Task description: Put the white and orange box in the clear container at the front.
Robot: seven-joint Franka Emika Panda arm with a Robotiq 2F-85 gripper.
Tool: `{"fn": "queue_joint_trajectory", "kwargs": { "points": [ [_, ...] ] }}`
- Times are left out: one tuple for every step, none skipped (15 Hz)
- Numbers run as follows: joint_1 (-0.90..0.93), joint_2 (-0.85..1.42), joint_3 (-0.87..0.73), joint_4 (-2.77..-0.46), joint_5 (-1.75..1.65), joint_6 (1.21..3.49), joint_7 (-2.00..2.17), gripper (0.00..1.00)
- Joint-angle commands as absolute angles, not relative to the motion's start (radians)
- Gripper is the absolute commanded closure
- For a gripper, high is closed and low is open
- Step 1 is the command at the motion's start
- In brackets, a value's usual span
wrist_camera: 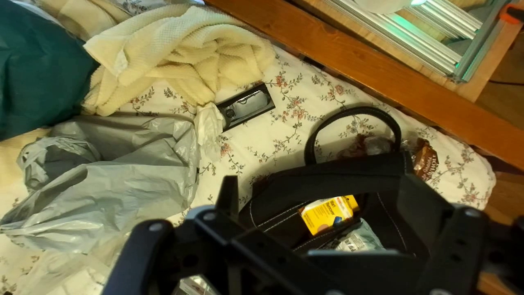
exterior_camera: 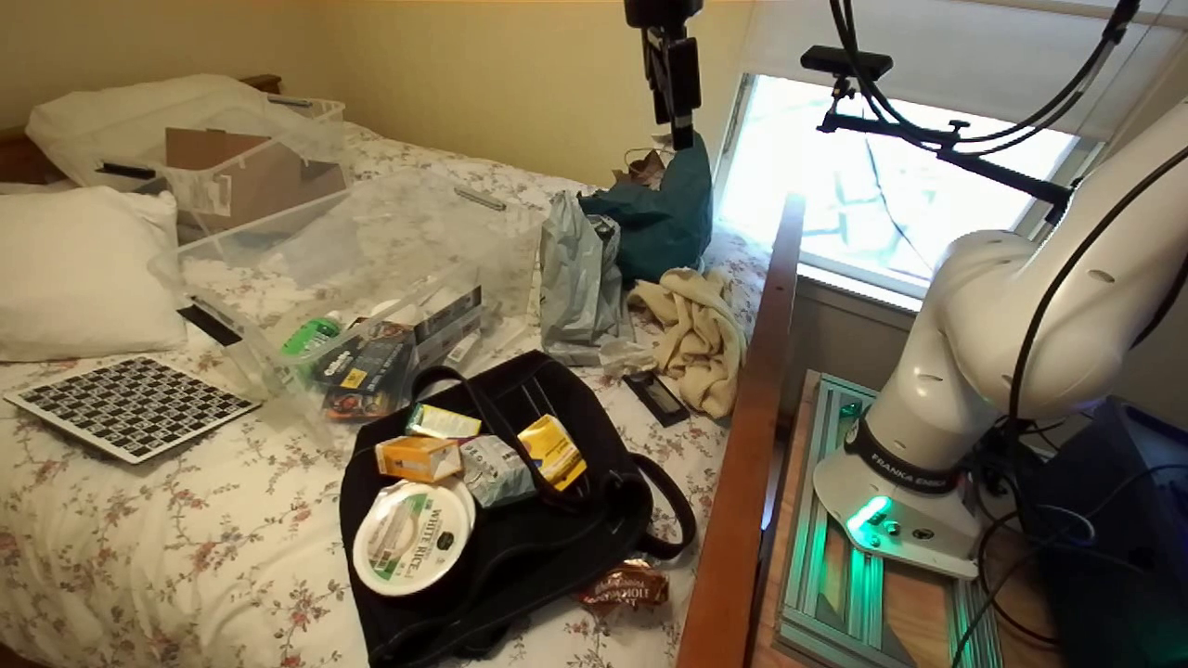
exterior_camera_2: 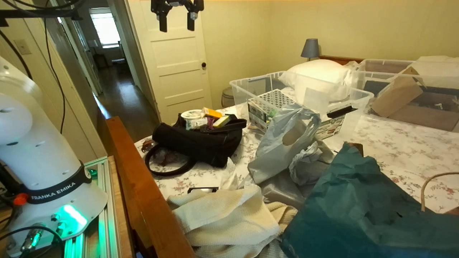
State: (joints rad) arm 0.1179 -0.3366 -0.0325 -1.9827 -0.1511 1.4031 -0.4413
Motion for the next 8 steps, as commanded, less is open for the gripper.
{"fn": "queue_joint_trajectory", "kwargs": {
  "points": [
    [0.102, -0.302, -0.035, -1.942, -0.039, 1.394, -0.361, 0.00],
    [0.100, -0.282, -0.029, -1.929, 0.011, 1.403, -0.303, 0.00],
    [0.099, -0.270, -0.024, -1.922, 0.059, 1.423, -0.261, 0.00],
    [0.098, -0.260, -0.022, -1.917, 0.108, 1.448, -0.227, 0.00],
    [0.098, -0.247, -0.012, -1.913, 0.147, 1.490, -0.181, 0.00],
    [0.099, -0.239, -0.003, -1.917, 0.183, 1.549, -0.146, 0.00],
    [0.098, -0.235, 0.009, -1.927, 0.202, 1.623, -0.111, 0.00],
    [0.097, -0.230, 0.021, -1.936, 0.205, 1.695, -0.076, 0.00]
  ]
}}
